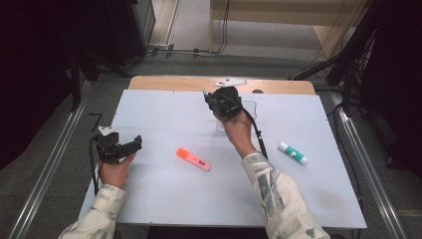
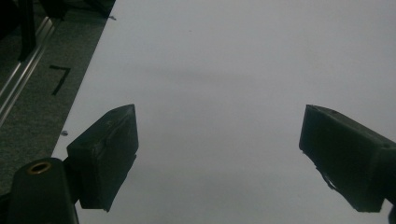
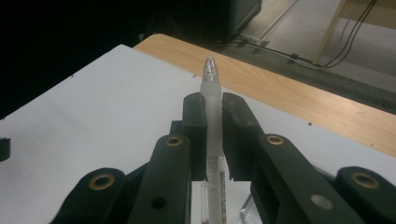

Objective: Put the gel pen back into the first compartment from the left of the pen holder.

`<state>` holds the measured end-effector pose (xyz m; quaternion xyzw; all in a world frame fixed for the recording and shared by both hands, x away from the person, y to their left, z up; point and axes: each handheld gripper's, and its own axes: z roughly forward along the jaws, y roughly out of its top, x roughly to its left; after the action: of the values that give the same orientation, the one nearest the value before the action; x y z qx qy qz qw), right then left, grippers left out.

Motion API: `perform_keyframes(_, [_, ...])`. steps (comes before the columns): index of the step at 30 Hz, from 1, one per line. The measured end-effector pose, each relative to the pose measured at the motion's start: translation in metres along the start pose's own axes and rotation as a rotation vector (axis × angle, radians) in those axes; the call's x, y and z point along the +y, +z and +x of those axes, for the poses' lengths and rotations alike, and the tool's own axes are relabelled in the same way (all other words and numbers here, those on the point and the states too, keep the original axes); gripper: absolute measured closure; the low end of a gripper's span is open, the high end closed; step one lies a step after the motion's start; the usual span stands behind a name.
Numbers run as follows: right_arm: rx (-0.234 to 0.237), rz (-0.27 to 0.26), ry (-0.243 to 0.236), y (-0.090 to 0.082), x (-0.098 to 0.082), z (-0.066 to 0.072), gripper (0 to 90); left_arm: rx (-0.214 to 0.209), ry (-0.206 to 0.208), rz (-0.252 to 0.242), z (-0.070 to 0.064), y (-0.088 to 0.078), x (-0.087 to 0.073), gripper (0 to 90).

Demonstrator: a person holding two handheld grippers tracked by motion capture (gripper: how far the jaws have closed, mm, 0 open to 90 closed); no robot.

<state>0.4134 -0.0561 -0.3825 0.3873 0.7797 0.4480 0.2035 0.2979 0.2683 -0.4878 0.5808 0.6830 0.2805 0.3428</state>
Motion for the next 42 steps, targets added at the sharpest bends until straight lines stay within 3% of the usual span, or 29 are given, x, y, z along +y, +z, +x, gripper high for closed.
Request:
perform_keyframes(8, [-0.054, 0.01, 0.008, 0.008, 0.012, -0.018, 78.6, -0.005, 0.001, 0.001, 0.0, 0.0, 0.0, 12.4])
perform_keyframes(14, [-0.062, 0.019, 0.021, 0.019, 0.018, -0.028, 78.6, -0.008, -0.003, 0.002, 0.0, 0.001, 0.0, 12.4])
perform_keyframes(28, [-0.092, 0.017, 0.021, 0.041, 0.034, -0.04, 78.4, -0.015, -0.012, 0.007, 0.003, 0.0, 0.0, 12.4])
perform_keyframes(42, [-0.1, 0.041, 0.011, 0.041, 0.027, -0.044, 78.1, -0.011, -0.013, 0.013, 0.004, 0.001, -0.001, 12.4])
